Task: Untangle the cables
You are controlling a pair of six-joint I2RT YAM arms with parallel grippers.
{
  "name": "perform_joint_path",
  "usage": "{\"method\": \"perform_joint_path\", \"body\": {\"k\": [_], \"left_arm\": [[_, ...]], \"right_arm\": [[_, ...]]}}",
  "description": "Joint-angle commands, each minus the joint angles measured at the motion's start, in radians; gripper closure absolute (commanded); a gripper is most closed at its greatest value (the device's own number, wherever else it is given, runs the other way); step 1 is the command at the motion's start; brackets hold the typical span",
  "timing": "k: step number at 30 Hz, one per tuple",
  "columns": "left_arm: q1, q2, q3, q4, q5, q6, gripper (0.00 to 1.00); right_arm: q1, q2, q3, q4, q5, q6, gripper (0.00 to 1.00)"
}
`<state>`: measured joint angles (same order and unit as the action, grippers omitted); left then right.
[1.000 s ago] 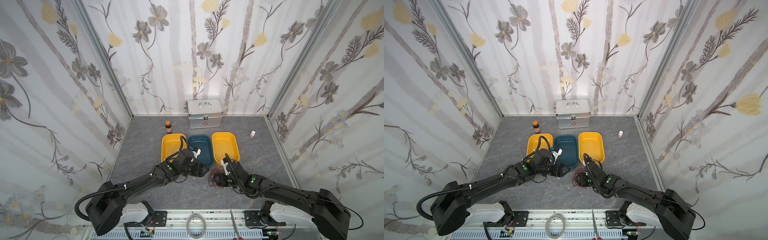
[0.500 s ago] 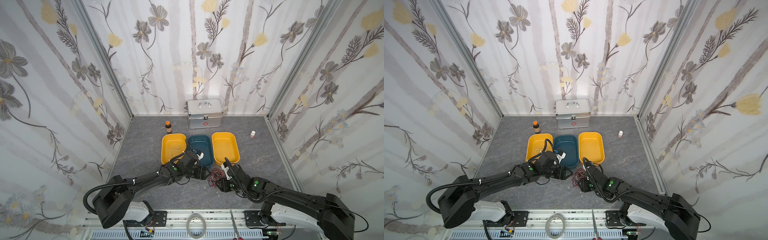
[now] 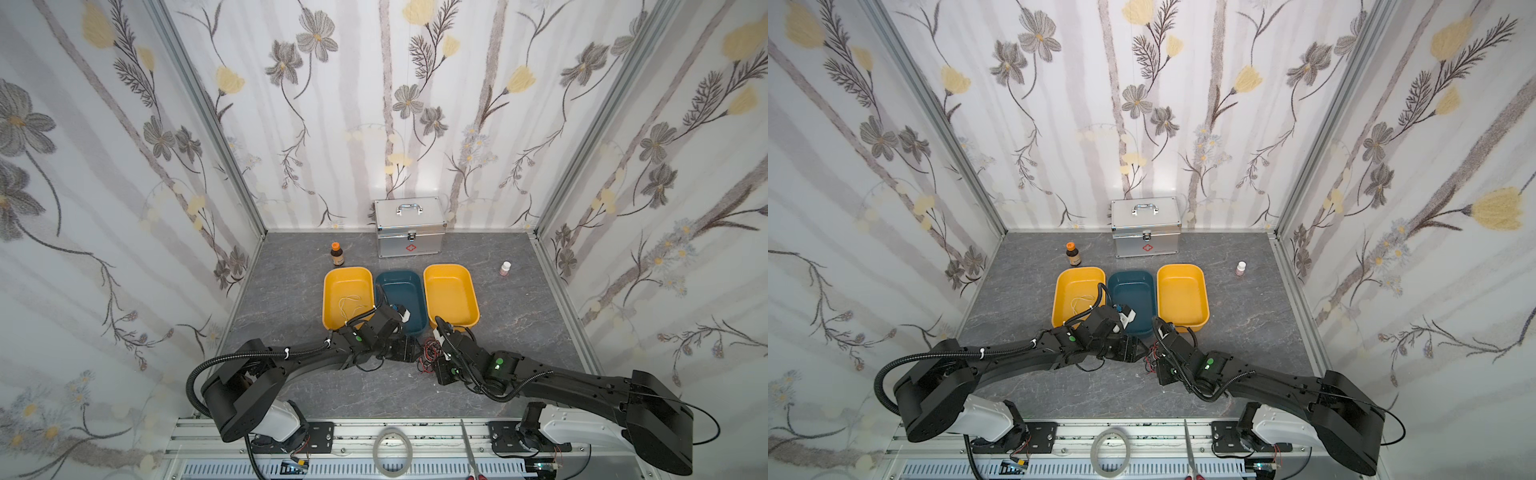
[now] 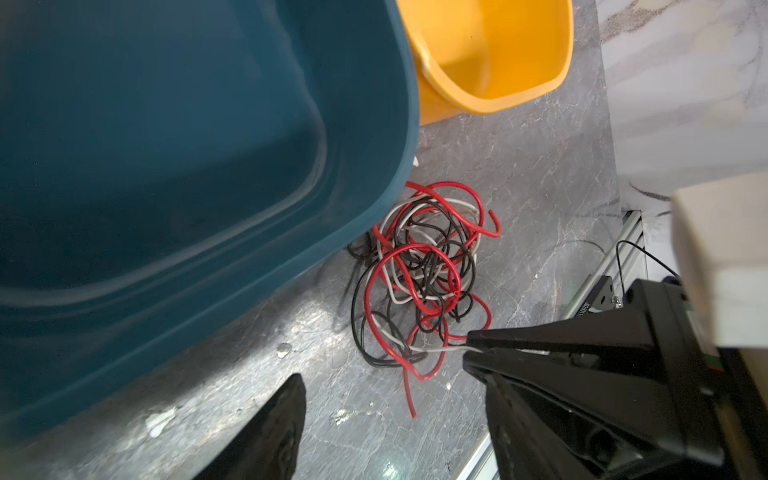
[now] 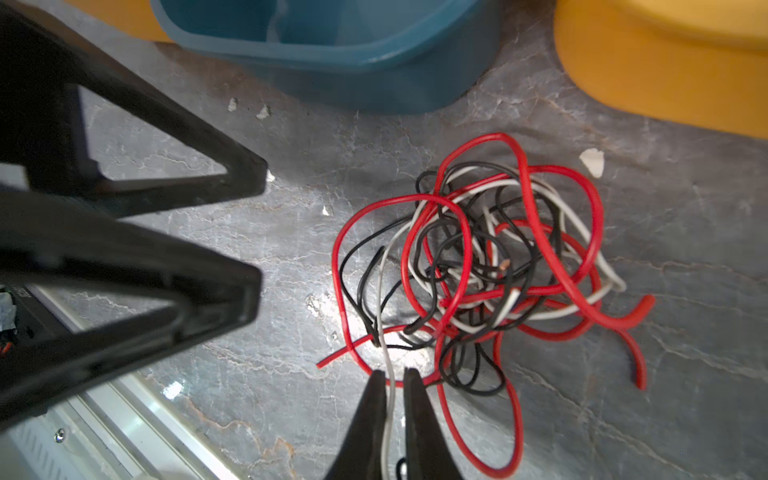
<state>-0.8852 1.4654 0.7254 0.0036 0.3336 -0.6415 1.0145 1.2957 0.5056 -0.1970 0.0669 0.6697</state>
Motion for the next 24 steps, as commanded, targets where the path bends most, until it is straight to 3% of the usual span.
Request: {"method": "perform_joint_path", "body": {"k": [1,3,16,20,24], "left_arm": [[-0.002,0.023,0.004,0.061,-0.003,-0.038,0.30],[-0.006,0.050,0.010,0.089,0.006,-0.062,0.30],[-0.073,0.232,0.098,0.128,-0.006,-0.097,0.34],[-0.076,0.262,0.124,0.075,-0.052,-0.084,0.49],[-0.075,0.286,0.139,0.035,-0.080,-0.087,0.70]], "right_arm": [[0.001,-0.031,-0.027,0.051,0.024,0.015,0.92],[0.002,-0.050,-0.050,0.071,0.015,0.019,0.95],[0.001,-0.110,-0.084,0.062,0.011,0.045,0.96],[0.001,-0.155,-0.090,0.046,0.025,0.051,0.96],[-0.001,-0.229,-0.102,0.026,0.053,0.058,0.98]]}}
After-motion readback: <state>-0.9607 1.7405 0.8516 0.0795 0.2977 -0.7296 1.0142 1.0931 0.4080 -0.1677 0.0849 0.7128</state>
